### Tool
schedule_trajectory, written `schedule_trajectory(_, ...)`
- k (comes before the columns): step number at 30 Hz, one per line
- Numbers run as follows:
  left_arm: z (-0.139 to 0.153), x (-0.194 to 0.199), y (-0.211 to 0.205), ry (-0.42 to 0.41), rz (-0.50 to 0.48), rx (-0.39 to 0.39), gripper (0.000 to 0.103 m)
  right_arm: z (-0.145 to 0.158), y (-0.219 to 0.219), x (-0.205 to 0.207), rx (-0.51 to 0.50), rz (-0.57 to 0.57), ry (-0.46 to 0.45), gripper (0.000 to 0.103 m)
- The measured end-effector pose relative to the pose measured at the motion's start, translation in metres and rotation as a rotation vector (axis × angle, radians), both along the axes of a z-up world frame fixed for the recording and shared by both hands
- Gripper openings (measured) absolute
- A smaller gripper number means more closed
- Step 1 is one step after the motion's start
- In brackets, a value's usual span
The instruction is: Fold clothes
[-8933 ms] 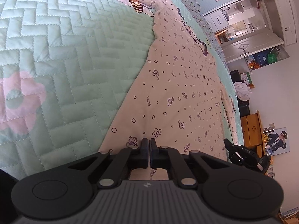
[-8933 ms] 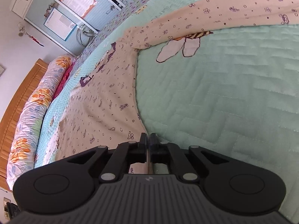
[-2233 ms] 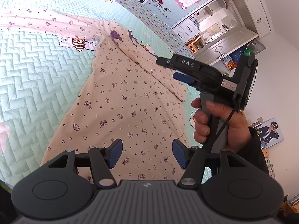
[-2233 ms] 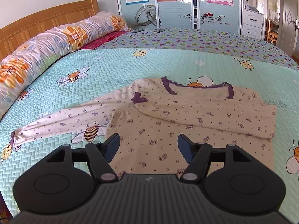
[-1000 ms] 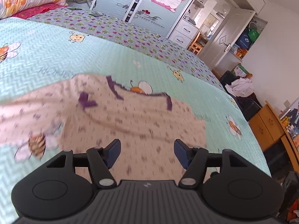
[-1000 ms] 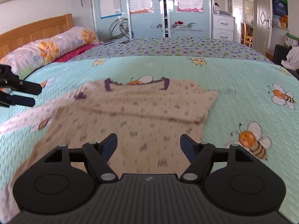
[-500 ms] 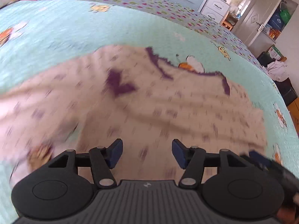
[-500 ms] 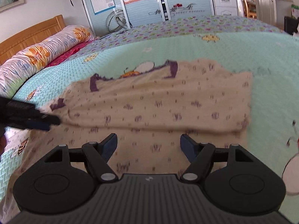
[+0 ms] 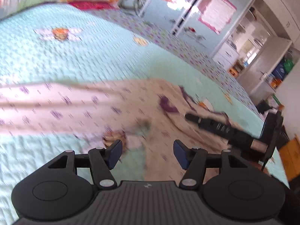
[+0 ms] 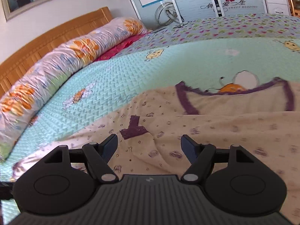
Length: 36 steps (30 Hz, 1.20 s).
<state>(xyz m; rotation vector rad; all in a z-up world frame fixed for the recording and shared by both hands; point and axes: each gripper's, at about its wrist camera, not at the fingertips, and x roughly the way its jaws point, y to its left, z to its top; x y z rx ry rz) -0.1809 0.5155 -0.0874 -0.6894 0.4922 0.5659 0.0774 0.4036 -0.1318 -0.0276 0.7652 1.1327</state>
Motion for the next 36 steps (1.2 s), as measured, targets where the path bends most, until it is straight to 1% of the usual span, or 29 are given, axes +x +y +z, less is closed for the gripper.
schedule_trajectory(1, -0.003, -0.005, 0.005, -0.031, 0.014, -0.009, 0.063, -0.005, 0.007, -0.01, -0.018, 0.023, -0.022, 0.063)
schedule_trajectory(2, -0.007, -0.01, 0.009, -0.071, 0.015, -0.032, 0.063, -0.009, 0.012, -0.022, -0.037, 0.049, -0.051, 0.042)
schedule_trajectory(3, -0.012, -0.015, 0.012, -0.106, 0.012, -0.048, 0.063, -0.014, 0.018, -0.033, -0.055, 0.074, -0.079, 0.033)
schedule_trajectory(4, -0.017, -0.02, 0.014, -0.135, 0.008, -0.059, 0.063, -0.012, 0.017, -0.049, -0.06, 0.109, -0.13, 0.018)
schedule_trajectory(5, -0.022, -0.024, 0.016, -0.16, 0.006, -0.069, 0.063, -0.009, 0.015, -0.066, -0.061, 0.146, -0.187, 0.014)
schedule_trajectory(8, -0.042, -0.032, 0.029, -0.211, 0.009, -0.129, 0.064, 0.005, -0.001, -0.103, -0.039, 0.247, -0.324, 0.016)
schedule_trajectory(9, -0.047, -0.034, 0.033, -0.223, 0.014, -0.145, 0.064, 0.009, -0.005, -0.108, -0.031, 0.255, -0.352, 0.018)
schedule_trajectory(10, -0.051, -0.035, 0.036, -0.236, 0.019, -0.157, 0.064, 0.014, -0.009, -0.108, -0.015, 0.238, -0.367, 0.02)
schedule_trajectory(12, -0.058, -0.037, 0.041, -0.249, 0.029, -0.17, 0.064, 0.018, -0.007, -0.092, 0.0, 0.17, -0.346, 0.031)
schedule_trajectory(13, -0.06, -0.038, 0.042, -0.25, 0.031, -0.177, 0.064, 0.016, -0.003, -0.082, -0.016, 0.126, -0.317, 0.041)
schedule_trajectory(14, -0.062, -0.038, 0.043, -0.254, 0.031, -0.181, 0.064, 0.014, 0.002, -0.072, -0.038, 0.08, -0.283, 0.041)
schedule_trajectory(15, -0.064, -0.039, 0.044, -0.26, 0.031, -0.184, 0.064, 0.009, 0.006, -0.065, -0.054, 0.06, -0.234, 0.041)
schedule_trajectory(16, -0.066, -0.04, 0.046, -0.263, 0.034, -0.189, 0.064, 0.003, 0.011, -0.065, -0.074, 0.081, -0.176, 0.042)
schedule_trajectory(17, -0.068, -0.04, 0.047, -0.264, 0.039, -0.196, 0.064, -0.002, 0.015, -0.074, -0.098, 0.122, -0.169, 0.042)
schedule_trajectory(18, -0.071, -0.04, 0.048, -0.266, 0.042, -0.202, 0.064, -0.006, 0.019, -0.085, -0.123, 0.165, -0.177, 0.042)
schedule_trajectory(19, -0.073, -0.041, 0.049, -0.27, 0.045, -0.207, 0.064, -0.004, 0.02, -0.097, -0.134, 0.165, -0.242, 0.041)
schedule_trajectory(20, -0.074, -0.041, 0.049, -0.272, 0.046, -0.21, 0.064, 0.0, 0.019, -0.102, -0.124, 0.138, -0.291, 0.041)
schedule_trajectory(21, -0.074, -0.041, 0.05, -0.273, 0.044, -0.208, 0.064, 0.005, 0.018, -0.1, -0.099, 0.102, -0.297, 0.042)
schedule_trajectory(22, -0.075, -0.042, 0.05, -0.273, 0.041, -0.207, 0.065, 0.009, 0.019, -0.093, -0.094, 0.072, -0.285, 0.045)
schedule_trajectory(23, -0.075, -0.041, 0.05, -0.274, 0.036, -0.207, 0.066, 0.012, 0.021, -0.085, -0.094, 0.044, -0.271, 0.05)
schedule_trajectory(25, -0.076, -0.04, 0.049, -0.274, 0.03, -0.205, 0.067, 0.013, 0.034, -0.075, -0.155, 0.004, -0.281, 0.05)
schedule_trajectory(28, -0.078, -0.039, 0.049, -0.276, 0.024, -0.208, 0.067, 0.007, 0.057, -0.071, -0.247, -0.021, -0.322, 0.053)
schedule_trajectory(30, -0.079, -0.04, 0.05, -0.281, 0.021, -0.213, 0.067, -0.003, 0.071, -0.072, -0.291, -0.031, -0.337, 0.051)
schedule_trajectory(31, -0.079, -0.041, 0.051, -0.286, 0.021, -0.22, 0.067, -0.008, 0.076, -0.069, -0.299, -0.046, -0.318, 0.042)
schedule_trajectory(32, -0.08, -0.041, 0.051, -0.289, 0.021, -0.224, 0.067, -0.008, 0.078, -0.065, -0.288, -0.071, -0.294, 0.03)
schedule_trajectory(33, -0.08, -0.041, 0.052, -0.289, 0.021, -0.226, 0.067, -0.008, 0.079, -0.061, -0.272, -0.1, -0.269, 0.024)
schedule_trajectory(34, -0.08, -0.041, 0.052, -0.29, 0.021, -0.227, 0.067, -0.007, 0.08, -0.057, -0.256, -0.128, -0.244, 0.005)
schedule_trajectory(36, -0.081, -0.041, 0.052, -0.29, 0.021, -0.228, 0.067, -0.001, 0.082, -0.047, -0.202, -0.165, -0.174, 0.004)
